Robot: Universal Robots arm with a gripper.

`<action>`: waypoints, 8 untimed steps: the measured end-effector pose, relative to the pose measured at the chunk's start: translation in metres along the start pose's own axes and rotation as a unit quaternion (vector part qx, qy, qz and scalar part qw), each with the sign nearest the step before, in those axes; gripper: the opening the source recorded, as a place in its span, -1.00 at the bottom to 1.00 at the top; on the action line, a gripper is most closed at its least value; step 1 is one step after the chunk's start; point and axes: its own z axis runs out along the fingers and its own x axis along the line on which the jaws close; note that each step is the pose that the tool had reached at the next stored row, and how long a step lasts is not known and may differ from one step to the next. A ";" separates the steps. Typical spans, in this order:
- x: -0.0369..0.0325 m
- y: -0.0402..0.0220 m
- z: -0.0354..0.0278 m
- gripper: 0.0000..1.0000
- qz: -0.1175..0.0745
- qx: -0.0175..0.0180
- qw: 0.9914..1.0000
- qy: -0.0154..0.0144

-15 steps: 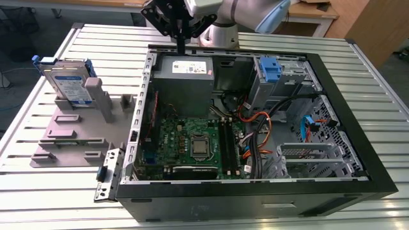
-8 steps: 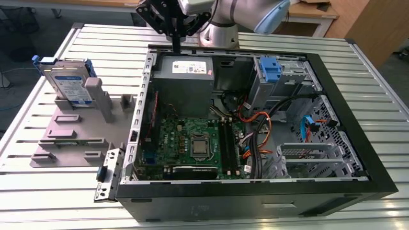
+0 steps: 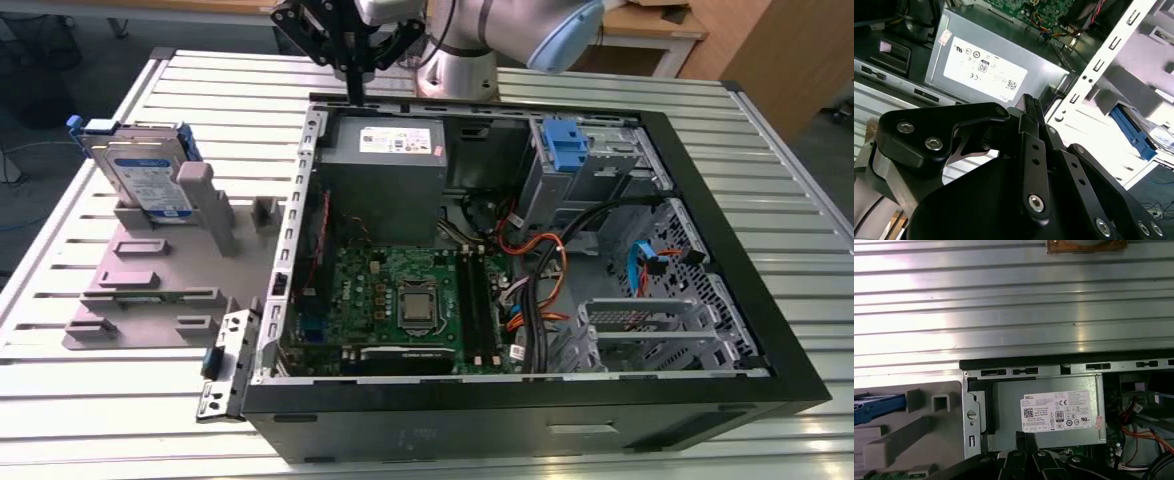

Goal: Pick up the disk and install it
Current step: 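Reach for the disk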

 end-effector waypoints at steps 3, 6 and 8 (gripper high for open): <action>0.0048 0.0032 0.0008 -0.79 0.000 0.000 1.000 0.000; 0.0096 0.0061 0.0016 -0.79 0.001 0.000 1.000 0.000; 0.0126 0.0078 0.0022 -0.79 0.001 0.000 1.000 0.000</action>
